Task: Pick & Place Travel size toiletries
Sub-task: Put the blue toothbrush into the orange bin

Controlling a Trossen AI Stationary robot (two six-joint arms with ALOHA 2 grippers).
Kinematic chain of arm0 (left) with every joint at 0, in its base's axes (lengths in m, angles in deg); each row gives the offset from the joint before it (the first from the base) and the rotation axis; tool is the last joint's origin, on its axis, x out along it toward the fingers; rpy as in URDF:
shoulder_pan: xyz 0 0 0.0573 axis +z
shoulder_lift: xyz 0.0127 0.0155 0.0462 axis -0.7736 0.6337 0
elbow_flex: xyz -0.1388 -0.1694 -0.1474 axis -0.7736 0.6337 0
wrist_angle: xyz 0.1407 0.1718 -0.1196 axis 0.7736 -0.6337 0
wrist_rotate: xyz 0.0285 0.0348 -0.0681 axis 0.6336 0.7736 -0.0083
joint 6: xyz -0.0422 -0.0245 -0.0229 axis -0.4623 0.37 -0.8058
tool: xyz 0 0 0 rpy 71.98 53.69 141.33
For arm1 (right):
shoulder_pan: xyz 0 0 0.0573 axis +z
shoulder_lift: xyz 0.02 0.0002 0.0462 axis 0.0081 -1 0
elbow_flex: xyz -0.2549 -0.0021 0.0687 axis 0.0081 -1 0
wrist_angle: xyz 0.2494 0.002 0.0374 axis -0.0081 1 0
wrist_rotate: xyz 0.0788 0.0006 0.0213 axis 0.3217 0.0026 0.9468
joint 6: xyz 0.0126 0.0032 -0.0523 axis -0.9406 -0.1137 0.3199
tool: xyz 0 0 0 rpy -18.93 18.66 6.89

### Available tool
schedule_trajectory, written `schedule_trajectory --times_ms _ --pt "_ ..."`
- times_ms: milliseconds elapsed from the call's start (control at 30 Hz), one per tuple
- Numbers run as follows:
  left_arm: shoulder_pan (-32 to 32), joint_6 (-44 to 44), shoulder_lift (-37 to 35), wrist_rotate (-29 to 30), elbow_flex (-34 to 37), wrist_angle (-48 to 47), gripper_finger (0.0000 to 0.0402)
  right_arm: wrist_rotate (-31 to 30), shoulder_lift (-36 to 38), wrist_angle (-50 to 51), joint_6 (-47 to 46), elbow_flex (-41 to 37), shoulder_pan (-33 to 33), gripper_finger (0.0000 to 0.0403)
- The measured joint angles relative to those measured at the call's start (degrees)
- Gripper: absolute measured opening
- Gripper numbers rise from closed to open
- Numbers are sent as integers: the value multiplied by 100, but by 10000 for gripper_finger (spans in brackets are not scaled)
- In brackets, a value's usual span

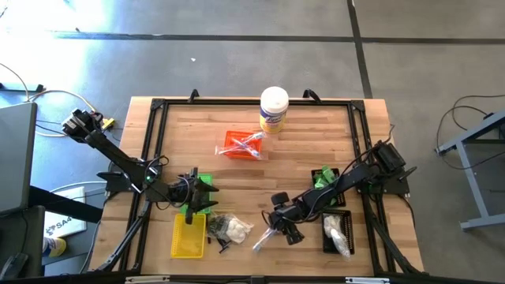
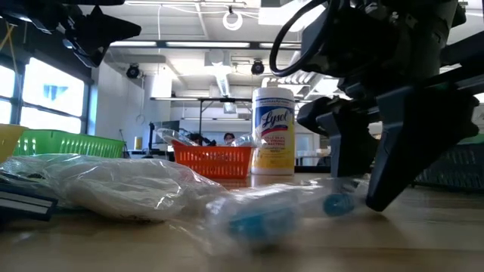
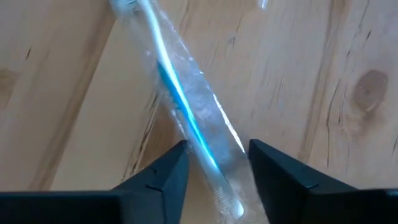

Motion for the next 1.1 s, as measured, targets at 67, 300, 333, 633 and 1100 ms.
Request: schedule_trajectory --times_ms 67,300,333,633,1100 --pt "0 0 1 2 0 3 206 -19 -2 -9 -4 0 -2 132" --pt "0 0 0 0 0 -19 206 -44 -4 -17 -13 0 2 60" --pt "0 0 0 0 0 -36 206 -18 -4 -11 -13 0 2 51" --pt "0 -1 0 -1 0 -54 206 22 60 92 -198 -7 4 21" --pt "1 -1 0 -4 0 -74 206 450 1219 1141 -638 -19 49 16"
